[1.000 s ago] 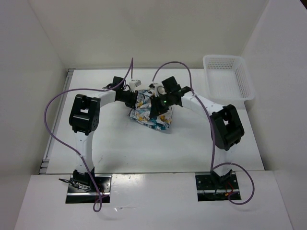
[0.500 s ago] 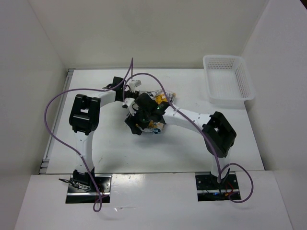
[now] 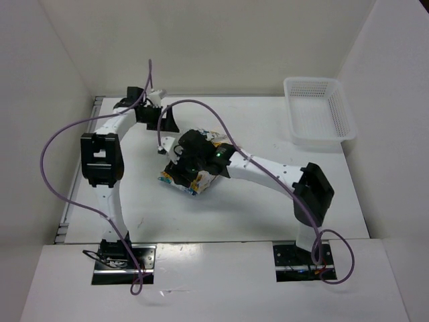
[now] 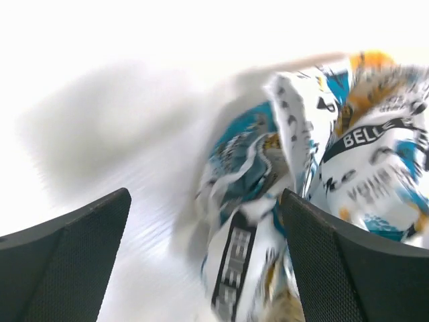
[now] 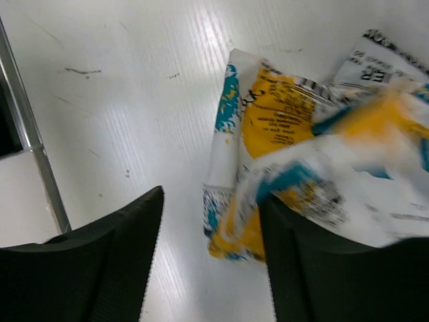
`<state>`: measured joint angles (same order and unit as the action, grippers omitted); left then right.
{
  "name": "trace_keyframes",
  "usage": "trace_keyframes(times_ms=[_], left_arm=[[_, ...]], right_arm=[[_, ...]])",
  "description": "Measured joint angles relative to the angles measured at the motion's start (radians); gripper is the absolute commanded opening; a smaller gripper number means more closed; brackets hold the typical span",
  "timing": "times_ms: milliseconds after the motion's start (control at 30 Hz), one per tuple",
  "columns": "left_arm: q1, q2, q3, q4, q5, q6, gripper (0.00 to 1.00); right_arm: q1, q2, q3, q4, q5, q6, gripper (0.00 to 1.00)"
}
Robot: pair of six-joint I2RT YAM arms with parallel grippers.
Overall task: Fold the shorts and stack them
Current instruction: Fold the shorts
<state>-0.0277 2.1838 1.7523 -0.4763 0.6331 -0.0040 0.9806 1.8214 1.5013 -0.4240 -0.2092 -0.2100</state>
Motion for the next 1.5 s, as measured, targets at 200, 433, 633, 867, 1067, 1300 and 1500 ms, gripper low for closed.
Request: trace_keyframes(times_ms=[200, 433, 633, 867, 1067, 1300, 1500], left_arm=[[0.016, -0.101, 0.039, -0.063, 0.0, -0.001, 1.0], [-0.063, -0.122, 0.093, -0.142, -0.047, 0.0, 1.0], [-0.014, -0.208, 0.068, -0.315, -0.117, 0.0, 1.0], [0.013, -0.407, -0.312, -0.454, -0.097, 0.001, 1.0], [0.003, -0.384, -0.502, -0.434, -0.077, 0.0, 1.0], [0.003, -0.322, -0.52, -0.357, -0.058, 0.0, 1.0], [-0.007, -0.266, -0.535, -0.341, -0.024, -0.004, 0.63]], right_arm=[[-0.058, -0.159, 0.001, 0.0, 0.003, 0.07, 0.81], [-0.225, -0.215, -0.04, 0.056, 0.036, 0.145, 0.85], [-0.367, -0.005, 0.08, 0.072, 0.062, 0.071, 0.97], [-0.437, 0.343, 0.391, 0.029, -0.033, -0.062, 1.0], [-0.439, 0.423, 0.488, -0.052, -0.181, -0.135, 1.0], [-0.445, 0.423, 0.512, -0.103, -0.305, -0.17, 1.0], [-0.461, 0.423, 0.515, -0.137, -0.337, -0.195, 1.0]])
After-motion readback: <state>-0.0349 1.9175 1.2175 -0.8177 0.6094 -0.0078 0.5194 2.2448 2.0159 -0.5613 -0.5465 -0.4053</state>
